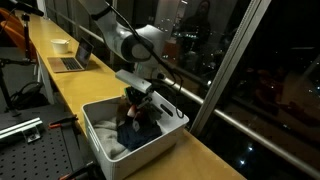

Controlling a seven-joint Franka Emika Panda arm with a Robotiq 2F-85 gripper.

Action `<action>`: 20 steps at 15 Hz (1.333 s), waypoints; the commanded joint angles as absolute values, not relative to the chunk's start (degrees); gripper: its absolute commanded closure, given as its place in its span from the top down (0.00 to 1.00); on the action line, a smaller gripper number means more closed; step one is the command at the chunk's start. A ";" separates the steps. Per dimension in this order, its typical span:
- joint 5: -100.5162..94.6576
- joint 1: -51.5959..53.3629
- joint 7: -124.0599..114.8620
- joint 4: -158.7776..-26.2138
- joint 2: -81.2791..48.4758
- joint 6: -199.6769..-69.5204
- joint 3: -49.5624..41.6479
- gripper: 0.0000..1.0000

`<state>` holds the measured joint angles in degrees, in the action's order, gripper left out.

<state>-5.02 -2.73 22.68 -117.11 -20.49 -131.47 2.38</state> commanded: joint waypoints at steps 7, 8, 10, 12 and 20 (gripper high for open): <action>-20.36 12.01 8.47 -115.77 -3.06 -115.25 9.63 0.04; -19.46 13.44 8.49 -113.33 -3.73 -113.20 11.34 0.04; -17.60 15.12 10.82 -110.34 -5.97 -113.75 13.61 0.04; -17.10 16.06 13.73 -109.35 -7.42 -117.50 14.97 0.04; -0.86 11.68 30.77 -112.57 -10.15 -129.51 15.85 0.41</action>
